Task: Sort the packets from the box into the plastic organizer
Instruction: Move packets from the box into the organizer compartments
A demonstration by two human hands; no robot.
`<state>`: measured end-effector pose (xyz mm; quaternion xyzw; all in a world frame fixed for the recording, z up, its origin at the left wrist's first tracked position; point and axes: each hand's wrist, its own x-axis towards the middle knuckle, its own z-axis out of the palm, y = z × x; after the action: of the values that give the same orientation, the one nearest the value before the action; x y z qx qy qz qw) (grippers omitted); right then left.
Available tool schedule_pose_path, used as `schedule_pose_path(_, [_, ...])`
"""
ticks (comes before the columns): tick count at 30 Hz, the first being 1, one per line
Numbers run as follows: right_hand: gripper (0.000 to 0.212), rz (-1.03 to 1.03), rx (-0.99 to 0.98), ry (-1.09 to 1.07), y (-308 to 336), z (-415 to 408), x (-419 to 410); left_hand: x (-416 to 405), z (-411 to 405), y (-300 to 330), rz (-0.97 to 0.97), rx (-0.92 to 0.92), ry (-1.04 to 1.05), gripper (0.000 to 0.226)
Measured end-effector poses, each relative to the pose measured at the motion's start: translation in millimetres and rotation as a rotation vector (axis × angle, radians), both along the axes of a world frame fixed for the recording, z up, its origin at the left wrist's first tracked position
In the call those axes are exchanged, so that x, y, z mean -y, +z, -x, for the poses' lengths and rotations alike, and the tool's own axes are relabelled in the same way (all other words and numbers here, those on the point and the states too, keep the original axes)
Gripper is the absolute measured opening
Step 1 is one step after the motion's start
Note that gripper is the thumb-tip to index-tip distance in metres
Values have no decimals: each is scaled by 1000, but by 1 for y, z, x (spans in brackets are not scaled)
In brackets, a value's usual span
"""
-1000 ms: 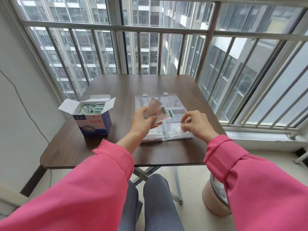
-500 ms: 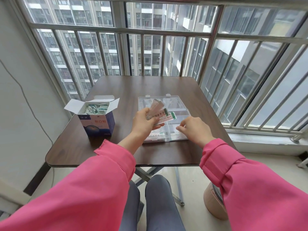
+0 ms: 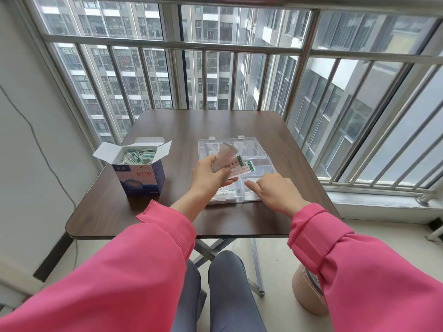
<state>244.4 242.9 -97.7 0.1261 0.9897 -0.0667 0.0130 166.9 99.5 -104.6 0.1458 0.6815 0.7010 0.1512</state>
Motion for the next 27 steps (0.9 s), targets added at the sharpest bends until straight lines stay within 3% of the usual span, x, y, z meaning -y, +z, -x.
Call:
schedule_pose_path(3, [55, 1, -16, 0, -1, 0, 0, 0, -1, 1, -6, 3, -3, 20])
schedule_pose_path(6, [48, 170, -64, -41, -5, 2, -4, 2, -3, 2, -18, 21, 6, 21])
schedule_pose_path(8, [37, 360, -218, -113, -3, 6, -7, 4, -3, 3, -24, 39, 20, 20])
schedule_pose_path(10, [27, 693, -359, -193, 6, 10, -4, 8, -3, 4, -15, 51, 12, 18])
schedule_pose_path(12, [17, 942, -389, -199, 14, 12, 2, 12, -3, 6, -4, 69, -32, 18])
schedule_pose_path(19, [13, 1044, -375, -130, 18, 23, 28, 32, -2, 11, 3, 113, -142, 17])
schedule_pose_path(22, [17, 1052, -363, -169, 13, 29, 30, 38, 4, 9, 36, 109, -61, 2])
schedule_pose_path(27, [16, 1058, -308, -197, 8, 32, 28, 49, 16, 2, 251, -68, 147, 6])
